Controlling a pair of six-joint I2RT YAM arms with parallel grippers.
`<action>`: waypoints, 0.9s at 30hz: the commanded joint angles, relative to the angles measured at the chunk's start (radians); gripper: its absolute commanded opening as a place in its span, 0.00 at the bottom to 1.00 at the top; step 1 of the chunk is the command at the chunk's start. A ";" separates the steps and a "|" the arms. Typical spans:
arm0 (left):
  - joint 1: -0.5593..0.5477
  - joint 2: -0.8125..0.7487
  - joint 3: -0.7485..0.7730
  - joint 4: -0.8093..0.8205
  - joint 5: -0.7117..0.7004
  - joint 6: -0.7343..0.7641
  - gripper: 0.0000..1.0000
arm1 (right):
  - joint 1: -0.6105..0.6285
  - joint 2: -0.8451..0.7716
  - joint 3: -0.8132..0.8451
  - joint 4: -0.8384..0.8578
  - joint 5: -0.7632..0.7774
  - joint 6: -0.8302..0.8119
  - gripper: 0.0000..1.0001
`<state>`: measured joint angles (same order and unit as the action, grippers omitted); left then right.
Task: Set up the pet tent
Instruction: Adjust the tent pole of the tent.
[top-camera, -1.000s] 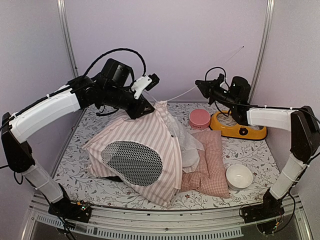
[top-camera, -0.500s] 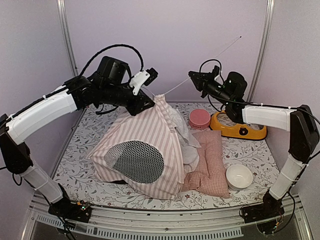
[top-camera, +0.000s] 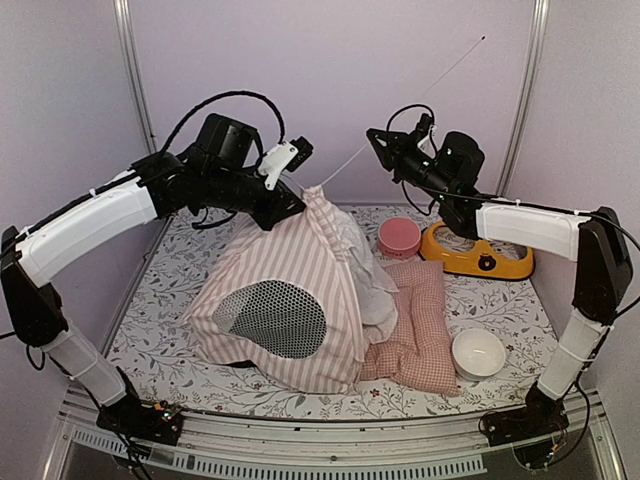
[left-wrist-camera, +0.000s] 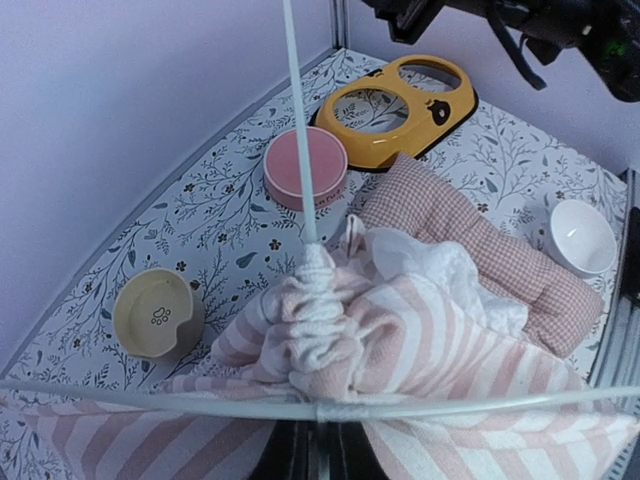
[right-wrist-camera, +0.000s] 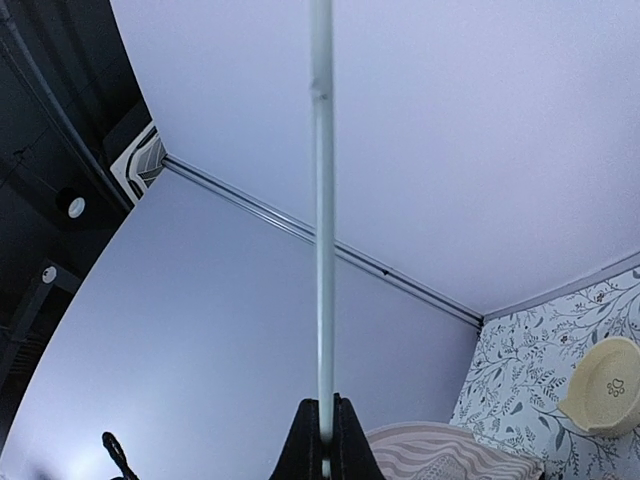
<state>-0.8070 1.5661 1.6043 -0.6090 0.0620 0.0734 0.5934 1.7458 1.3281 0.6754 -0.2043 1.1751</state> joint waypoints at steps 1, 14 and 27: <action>0.012 0.053 0.046 0.342 0.046 0.002 0.03 | 0.203 0.055 0.018 -0.140 -0.260 -0.115 0.00; 0.058 0.052 0.078 0.424 0.125 -0.041 0.00 | 0.252 0.094 0.081 -0.295 -0.239 -0.285 0.00; 0.062 -0.011 -0.060 0.458 0.195 -0.023 0.00 | 0.203 0.061 0.058 -0.302 -0.264 -0.306 0.09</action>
<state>-0.7319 1.5803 1.5749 -0.5747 0.1608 0.0364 0.6655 1.7782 1.4418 0.5957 -0.1425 0.8944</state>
